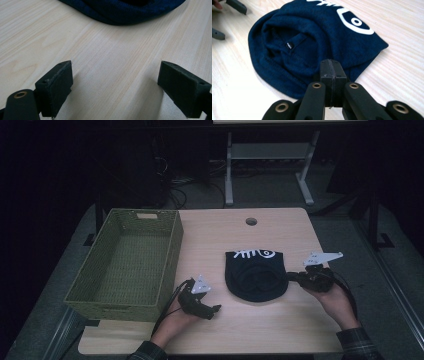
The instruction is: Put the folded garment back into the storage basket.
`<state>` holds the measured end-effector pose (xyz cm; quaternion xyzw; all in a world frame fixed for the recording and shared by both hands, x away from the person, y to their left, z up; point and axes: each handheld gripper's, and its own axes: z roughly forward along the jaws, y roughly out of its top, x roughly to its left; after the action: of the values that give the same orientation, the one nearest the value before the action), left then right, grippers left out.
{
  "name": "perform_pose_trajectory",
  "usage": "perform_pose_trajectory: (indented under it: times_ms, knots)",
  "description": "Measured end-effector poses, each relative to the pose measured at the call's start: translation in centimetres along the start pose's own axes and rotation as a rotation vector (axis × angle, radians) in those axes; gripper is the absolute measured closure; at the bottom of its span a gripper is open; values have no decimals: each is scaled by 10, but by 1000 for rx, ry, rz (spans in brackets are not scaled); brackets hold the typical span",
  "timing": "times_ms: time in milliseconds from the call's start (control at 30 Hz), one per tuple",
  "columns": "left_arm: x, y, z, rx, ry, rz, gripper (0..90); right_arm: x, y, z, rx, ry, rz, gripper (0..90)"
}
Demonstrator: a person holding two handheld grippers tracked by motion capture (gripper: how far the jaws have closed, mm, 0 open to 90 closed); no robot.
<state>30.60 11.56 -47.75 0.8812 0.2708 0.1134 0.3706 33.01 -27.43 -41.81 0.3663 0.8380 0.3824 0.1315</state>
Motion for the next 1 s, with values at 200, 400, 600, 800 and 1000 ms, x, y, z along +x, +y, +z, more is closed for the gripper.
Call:
perform_pose_trajectory:
  times_ms: [200, 400, 600, 800, 1000]
  knots:
    - [0, 0, 0, -6, 2, -2, 118, -8, 11, 4, 3, 13, 3, 900]
    - [0, 0, 0, -5, 2, 0, 119, -17, 27, 10, 2, 22, 2, 900]
    - [0, 0, 0, 0, 2, -1, 118, -29, 41, 15, -26, 35, 18, 900]
    - [0, 0, 0, -1, 2, -2, 118, -40, 57, 26, -14, 23, 17, 900]
    - [0, 0, 0, -2, 1, -1, 119, -53, 63, 42, -6, 27, 40, 900]
